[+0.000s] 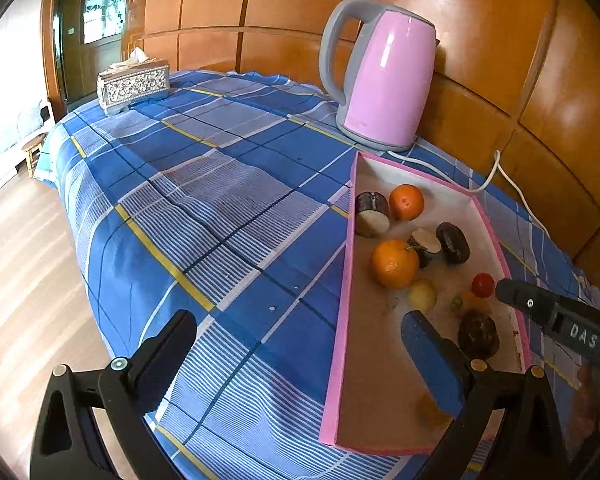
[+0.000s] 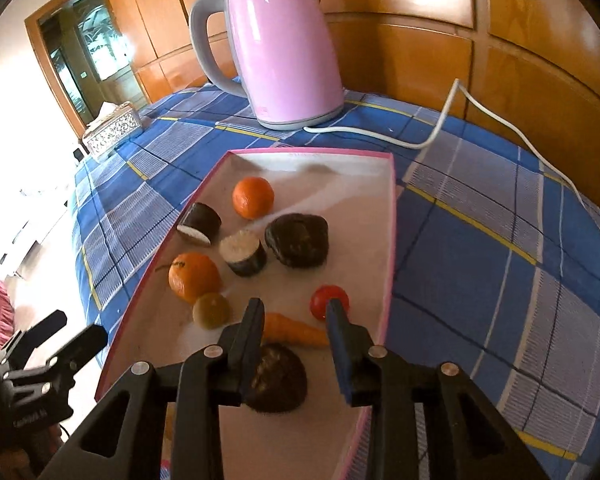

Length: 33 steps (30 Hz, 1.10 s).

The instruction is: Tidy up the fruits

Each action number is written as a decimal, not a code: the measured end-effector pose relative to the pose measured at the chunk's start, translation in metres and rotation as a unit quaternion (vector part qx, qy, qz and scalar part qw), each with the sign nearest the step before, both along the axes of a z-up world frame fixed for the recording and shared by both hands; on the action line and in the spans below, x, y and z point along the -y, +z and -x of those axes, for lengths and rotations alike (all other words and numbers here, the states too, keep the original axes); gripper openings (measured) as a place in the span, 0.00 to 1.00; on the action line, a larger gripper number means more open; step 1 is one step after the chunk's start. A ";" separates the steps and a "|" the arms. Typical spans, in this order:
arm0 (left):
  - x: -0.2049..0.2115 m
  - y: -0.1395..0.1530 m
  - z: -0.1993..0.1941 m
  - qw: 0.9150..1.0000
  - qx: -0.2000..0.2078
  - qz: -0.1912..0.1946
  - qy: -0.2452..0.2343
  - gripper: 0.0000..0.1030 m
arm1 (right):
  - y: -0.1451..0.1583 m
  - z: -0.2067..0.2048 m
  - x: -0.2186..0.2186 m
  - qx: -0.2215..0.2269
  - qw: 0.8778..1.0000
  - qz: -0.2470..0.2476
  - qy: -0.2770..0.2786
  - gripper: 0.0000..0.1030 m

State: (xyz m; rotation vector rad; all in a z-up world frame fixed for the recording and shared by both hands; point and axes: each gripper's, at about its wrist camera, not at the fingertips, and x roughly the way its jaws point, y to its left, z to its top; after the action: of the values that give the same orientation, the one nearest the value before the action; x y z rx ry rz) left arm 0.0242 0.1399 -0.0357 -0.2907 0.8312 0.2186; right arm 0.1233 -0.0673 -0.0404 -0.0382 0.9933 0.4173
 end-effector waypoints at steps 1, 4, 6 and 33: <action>0.001 0.001 0.000 1.000 0.001 -0.001 -0.001 1.00 | 0.000 0.003 0.001 0.001 1.000 0.000 0.000 0.31; 0.000 0.005 0.001 1.000 0.006 -0.003 0.003 1.00 | 0.002 0.013 0.000 0.002 1.000 -0.002 0.007 0.31; -0.004 0.007 0.000 1.000 0.009 -0.004 0.010 1.00 | 0.002 0.023 -0.004 -0.009 0.999 -0.012 0.031 0.31; -0.008 0.012 0.003 1.000 0.014 -0.013 0.017 1.00 | -0.002 0.024 -0.038 -0.039 0.997 -0.006 0.063 0.26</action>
State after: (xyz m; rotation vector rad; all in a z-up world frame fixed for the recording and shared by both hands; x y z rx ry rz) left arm 0.0213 0.1482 -0.0240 -0.2826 0.7958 0.2566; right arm 0.0995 -0.0294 -0.0423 -0.0737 1.0688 0.5436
